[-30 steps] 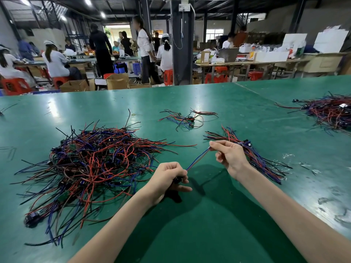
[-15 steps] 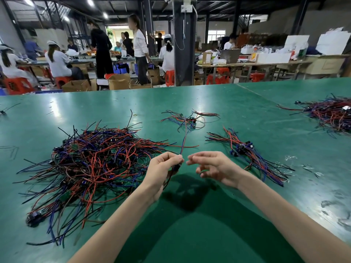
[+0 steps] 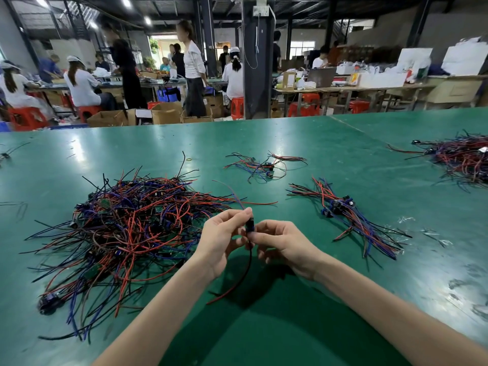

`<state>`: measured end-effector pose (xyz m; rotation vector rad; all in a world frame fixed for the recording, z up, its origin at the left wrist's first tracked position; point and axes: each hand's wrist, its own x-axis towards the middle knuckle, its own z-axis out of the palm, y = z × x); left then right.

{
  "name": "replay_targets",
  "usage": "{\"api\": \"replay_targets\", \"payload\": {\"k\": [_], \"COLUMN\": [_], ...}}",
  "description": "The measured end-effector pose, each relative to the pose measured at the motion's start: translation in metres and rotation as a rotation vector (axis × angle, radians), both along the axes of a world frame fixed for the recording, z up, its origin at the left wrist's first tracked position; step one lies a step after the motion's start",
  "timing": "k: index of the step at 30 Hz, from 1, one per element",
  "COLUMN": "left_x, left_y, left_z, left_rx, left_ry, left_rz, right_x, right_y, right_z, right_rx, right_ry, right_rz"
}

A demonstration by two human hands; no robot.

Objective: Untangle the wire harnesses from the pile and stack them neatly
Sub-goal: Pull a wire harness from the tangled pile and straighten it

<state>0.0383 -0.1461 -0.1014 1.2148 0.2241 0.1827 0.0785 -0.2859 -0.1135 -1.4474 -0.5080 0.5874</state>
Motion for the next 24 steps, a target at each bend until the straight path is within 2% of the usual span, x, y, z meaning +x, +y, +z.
{"api": "replay_targets", "payload": {"k": [10,17,24], "left_x": [0.0013,0.0016,0.0026], "left_y": [-0.0007,-0.0016,0.0000], "left_z": [-0.0067,-0.0083,-0.0094], "left_rx": [0.097,0.020,0.065], "left_ry": [0.060,-0.026,-0.030], "left_rz": [-0.156,-0.051,-0.104], "right_x": [0.0041,0.0033,0.0021], "right_y": [-0.0037,-0.0035,-0.0032], "right_z": [0.0039,0.0039,0.0054], "right_rx": [0.025,-0.068,-0.044], "right_ry": [-0.015,0.054,0.015], "right_rz": [-0.095,-0.078,-0.117]}}
